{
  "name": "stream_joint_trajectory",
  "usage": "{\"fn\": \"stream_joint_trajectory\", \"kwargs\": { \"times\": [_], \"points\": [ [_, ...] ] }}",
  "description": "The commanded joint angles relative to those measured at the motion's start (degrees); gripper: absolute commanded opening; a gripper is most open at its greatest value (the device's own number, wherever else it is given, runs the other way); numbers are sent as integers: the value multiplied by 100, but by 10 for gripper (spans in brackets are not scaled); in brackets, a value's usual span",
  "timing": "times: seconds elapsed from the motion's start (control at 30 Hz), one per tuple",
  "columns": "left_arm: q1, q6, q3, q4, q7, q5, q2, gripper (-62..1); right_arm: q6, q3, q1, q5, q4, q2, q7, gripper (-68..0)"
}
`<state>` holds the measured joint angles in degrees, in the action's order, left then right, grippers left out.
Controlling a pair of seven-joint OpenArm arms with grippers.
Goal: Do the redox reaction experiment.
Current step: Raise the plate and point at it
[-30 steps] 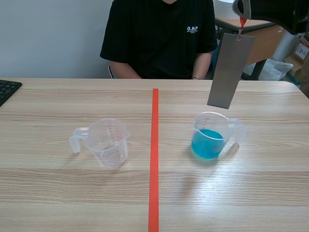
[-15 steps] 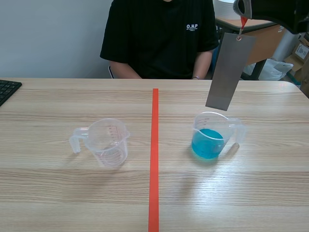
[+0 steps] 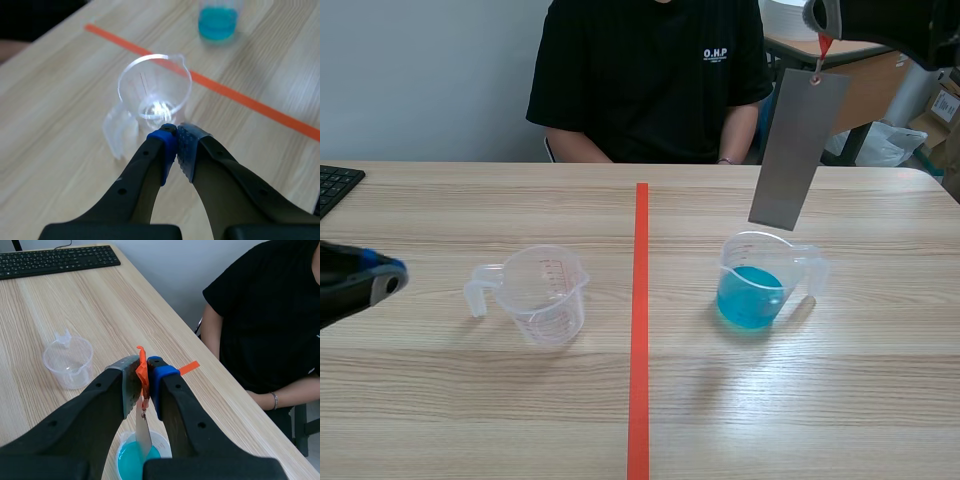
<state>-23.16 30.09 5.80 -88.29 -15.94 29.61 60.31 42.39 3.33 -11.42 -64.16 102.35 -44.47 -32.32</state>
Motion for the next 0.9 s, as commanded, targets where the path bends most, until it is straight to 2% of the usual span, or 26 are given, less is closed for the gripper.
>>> {"fn": "stream_joint_trajectory", "kwargs": {
  "times": [0.0,0.1,0.4,0.53,0.7,0.87],
  "points": [
    [459,9,417,-103,-44,22,-83,-575,33,-81,-94,-103,79,-90,92,-660],
    [1342,-125,1285,-76,299,9,-330,-575,33,-81,-94,-103,79,-87,92,-660],
    [3471,-1049,3383,481,1054,-205,-1641,-575,33,-81,-94,-103,79,-87,92,-660],
    [4100,-1165,3899,1054,1152,-286,-2245,-575,33,-81,-94,-103,79,-87,92,-660],
    [4651,-1526,4242,1921,1147,-330,-2957,-575,33,-81,-94,-103,79,-87,92,-660],
    [5038,-1609,4524,2710,1080,-496,-3637,-575,33,-81,-94,-103,79,-87,92,-660]
  ]
}}
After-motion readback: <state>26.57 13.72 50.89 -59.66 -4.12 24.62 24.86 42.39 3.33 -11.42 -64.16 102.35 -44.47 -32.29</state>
